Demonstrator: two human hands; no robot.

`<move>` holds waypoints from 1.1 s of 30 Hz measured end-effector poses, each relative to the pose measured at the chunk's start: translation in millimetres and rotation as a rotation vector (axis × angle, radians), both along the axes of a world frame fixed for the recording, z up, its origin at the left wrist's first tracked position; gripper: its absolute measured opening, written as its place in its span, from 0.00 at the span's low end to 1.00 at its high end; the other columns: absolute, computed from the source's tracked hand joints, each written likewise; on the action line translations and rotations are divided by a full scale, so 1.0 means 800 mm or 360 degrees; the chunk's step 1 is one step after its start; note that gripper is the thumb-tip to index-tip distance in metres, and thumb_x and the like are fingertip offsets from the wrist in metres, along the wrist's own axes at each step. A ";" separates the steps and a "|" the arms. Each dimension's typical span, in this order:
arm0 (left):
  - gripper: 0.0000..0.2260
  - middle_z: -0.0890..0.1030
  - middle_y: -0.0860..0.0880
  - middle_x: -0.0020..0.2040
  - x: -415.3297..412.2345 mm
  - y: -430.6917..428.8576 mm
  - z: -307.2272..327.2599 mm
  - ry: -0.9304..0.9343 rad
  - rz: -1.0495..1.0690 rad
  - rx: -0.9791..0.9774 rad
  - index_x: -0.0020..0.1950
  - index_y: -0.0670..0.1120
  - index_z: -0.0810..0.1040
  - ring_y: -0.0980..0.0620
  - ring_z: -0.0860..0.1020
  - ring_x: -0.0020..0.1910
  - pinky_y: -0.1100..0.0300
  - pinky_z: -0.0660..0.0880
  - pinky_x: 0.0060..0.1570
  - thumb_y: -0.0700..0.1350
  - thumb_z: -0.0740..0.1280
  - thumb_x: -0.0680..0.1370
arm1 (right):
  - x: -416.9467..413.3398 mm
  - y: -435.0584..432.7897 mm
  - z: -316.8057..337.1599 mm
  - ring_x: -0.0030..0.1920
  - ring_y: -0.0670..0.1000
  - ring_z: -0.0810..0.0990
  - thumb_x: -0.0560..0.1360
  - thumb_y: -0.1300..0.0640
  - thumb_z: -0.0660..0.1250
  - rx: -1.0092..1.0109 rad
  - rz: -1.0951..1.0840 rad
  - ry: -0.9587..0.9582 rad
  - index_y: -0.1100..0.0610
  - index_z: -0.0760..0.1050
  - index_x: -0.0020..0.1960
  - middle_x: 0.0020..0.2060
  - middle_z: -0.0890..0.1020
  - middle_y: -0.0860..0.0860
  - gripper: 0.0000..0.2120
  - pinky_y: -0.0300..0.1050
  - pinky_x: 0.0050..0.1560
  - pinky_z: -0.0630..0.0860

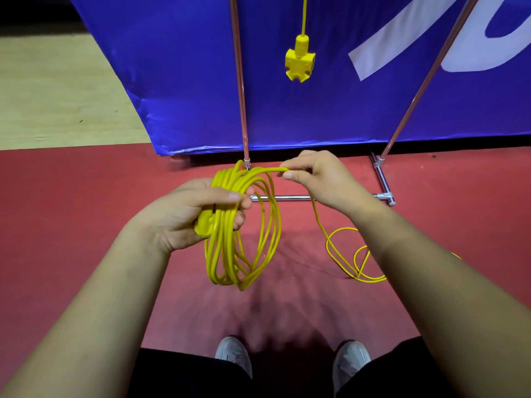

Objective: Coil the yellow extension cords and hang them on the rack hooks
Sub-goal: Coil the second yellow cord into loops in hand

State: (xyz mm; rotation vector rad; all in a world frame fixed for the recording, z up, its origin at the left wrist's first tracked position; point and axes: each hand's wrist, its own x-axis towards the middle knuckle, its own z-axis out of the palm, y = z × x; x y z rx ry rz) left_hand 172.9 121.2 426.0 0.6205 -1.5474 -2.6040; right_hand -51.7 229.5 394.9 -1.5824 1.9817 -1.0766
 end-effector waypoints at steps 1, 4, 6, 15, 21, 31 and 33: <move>0.20 0.78 0.44 0.39 -0.002 0.000 0.000 -0.0006 0.0016 0.0051 0.53 0.38 0.78 0.47 0.77 0.32 0.58 0.76 0.34 0.48 0.75 0.67 | -0.001 0.001 0.000 0.42 0.53 0.77 0.76 0.59 0.69 0.0010 0.0009 -0.0015 0.49 0.84 0.51 0.41 0.80 0.57 0.08 0.45 0.46 0.71; 0.18 0.75 0.46 0.34 -0.003 0.002 0.000 -0.0012 0.0022 0.0073 0.50 0.38 0.79 0.50 0.74 0.28 0.60 0.74 0.31 0.51 0.72 0.71 | -0.001 0.002 0.001 0.39 0.43 0.76 0.76 0.60 0.69 -0.0021 0.0032 -0.0034 0.52 0.84 0.51 0.37 0.78 0.45 0.07 0.37 0.42 0.69; 0.16 0.74 0.48 0.32 -0.002 0.006 0.001 0.0023 -0.0001 0.0044 0.49 0.39 0.80 0.52 0.73 0.27 0.61 0.72 0.30 0.48 0.74 0.68 | 0.004 0.000 0.002 0.39 0.37 0.75 0.76 0.60 0.68 -0.0070 0.0049 -0.0051 0.53 0.83 0.50 0.36 0.77 0.39 0.06 0.31 0.43 0.67; 0.14 0.74 0.52 0.30 0.001 0.000 0.029 0.0512 0.0443 0.0123 0.44 0.43 0.79 0.54 0.77 0.31 0.62 0.76 0.36 0.47 0.78 0.64 | -0.038 0.008 -0.085 0.32 0.50 0.68 0.75 0.61 0.68 0.0498 -0.0246 0.0084 0.55 0.72 0.35 0.28 0.71 0.50 0.11 0.45 0.33 0.62; 0.06 0.85 0.45 0.46 0.005 -0.004 0.033 0.0559 0.0632 0.0099 0.46 0.44 0.77 0.39 0.79 0.60 0.51 0.78 0.55 0.45 0.68 0.72 | -0.031 0.029 -0.149 0.30 0.49 0.78 0.79 0.62 0.66 0.1154 -0.0403 -0.0477 0.59 0.73 0.38 0.35 0.81 0.58 0.10 0.38 0.33 0.73; 0.06 0.85 0.40 0.43 0.004 0.000 0.016 -0.0069 0.0622 -0.0544 0.51 0.38 0.78 0.46 0.84 0.43 0.58 0.80 0.42 0.39 0.64 0.78 | 0.060 0.007 0.018 0.24 0.47 0.65 0.76 0.64 0.67 0.1019 0.0651 -0.0676 0.65 0.81 0.46 0.23 0.72 0.51 0.05 0.40 0.27 0.60; 0.06 0.85 0.40 0.42 0.004 0.008 0.014 -0.0144 0.0427 -0.0549 0.50 0.36 0.77 0.47 0.84 0.39 0.58 0.80 0.39 0.38 0.65 0.77 | 0.062 0.009 0.043 0.24 0.47 0.64 0.77 0.66 0.65 0.0702 0.0715 -0.0934 0.63 0.81 0.44 0.23 0.70 0.51 0.06 0.41 0.28 0.58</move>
